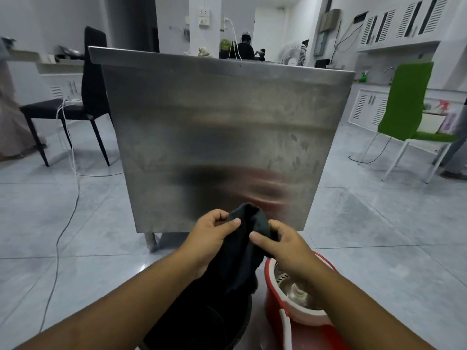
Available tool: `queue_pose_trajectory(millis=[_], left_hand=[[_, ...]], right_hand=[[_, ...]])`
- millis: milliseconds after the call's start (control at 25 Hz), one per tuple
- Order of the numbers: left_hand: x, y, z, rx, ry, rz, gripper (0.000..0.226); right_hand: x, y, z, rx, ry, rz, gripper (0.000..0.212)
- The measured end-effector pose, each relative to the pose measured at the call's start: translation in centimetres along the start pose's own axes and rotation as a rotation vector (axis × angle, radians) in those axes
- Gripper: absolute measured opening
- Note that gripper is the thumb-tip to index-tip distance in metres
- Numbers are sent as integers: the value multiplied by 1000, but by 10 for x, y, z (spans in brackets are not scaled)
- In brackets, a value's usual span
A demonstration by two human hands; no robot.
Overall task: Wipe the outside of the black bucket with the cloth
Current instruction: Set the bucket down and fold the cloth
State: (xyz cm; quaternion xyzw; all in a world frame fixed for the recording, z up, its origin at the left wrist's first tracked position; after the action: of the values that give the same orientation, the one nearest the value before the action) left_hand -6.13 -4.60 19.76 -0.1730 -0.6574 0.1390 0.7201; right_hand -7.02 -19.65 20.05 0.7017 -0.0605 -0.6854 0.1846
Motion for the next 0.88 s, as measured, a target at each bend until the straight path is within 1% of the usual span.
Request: queue_pose_trajectory(millis=[80, 120, 160, 200, 240, 320, 360, 400, 440, 480, 560, 640, 760, 840, 880], left_hand=[[18, 13, -4, 27, -23, -127, 19], [29, 19, -6, 19, -43, -217, 21], [37, 23, -8, -28, -46, -316, 17], [40, 23, -7, -116, -14, -410, 10], [35, 19, -3, -246, 58, -501, 11], [7, 8, 15, -493, 283, -635, 33], [-10, 1, 27, -585, 411, -639, 41], [-25, -9, 41, -653, 520, -602, 41], [-35, -20, 52, -684, 590, -550, 36], [-41, -30, 55, -678, 599, -492, 29], [-42, -45, 51, -622, 533, -335, 23], [-34, -53, 47, -563, 474, -125, 30], [-18, -55, 40, -457, 412, 96, 36], [-7, -51, 34, -376, 371, 164, 40], [-3, -48, 31, -351, 344, 190, 44]], right_hand=[[7, 18, -4, 7, -74, -132, 2], [10, 27, -4, 9, -97, -196, 6], [10, 35, -5, -5, -104, -232, 9], [10, 38, -4, -37, -100, -236, 12], [7, 37, -2, -98, -92, -217, 14], [3, 22, 3, -249, -82, -182, 16], [1, 13, 6, -316, -86, -189, 16], [-2, 4, 8, -373, -87, -206, 17], [-4, -2, 8, -406, -93, -221, 16], [-5, -3, 9, -421, -93, -230, 16], [-1, 4, 6, -401, -103, -274, 17], [10, 12, 5, -369, -170, -363, 20], [36, 9, 8, -351, -364, -444, 47], [47, 7, 8, -296, -449, -445, 61], [50, 5, 9, -278, -480, -437, 65]])
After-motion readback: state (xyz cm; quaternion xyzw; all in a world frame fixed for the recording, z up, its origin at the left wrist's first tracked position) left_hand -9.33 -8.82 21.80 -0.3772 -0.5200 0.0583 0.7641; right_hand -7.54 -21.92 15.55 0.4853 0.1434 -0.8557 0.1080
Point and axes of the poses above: each hand's wrist, its own z-axis away from the middle knuckle, its own y-axis out of the back of the hand, x = y × z, the point moved 9 cm from there along -z, towards the middle knuckle, and after that the axes turned 13 degrees about z, right-handed, at the moved point
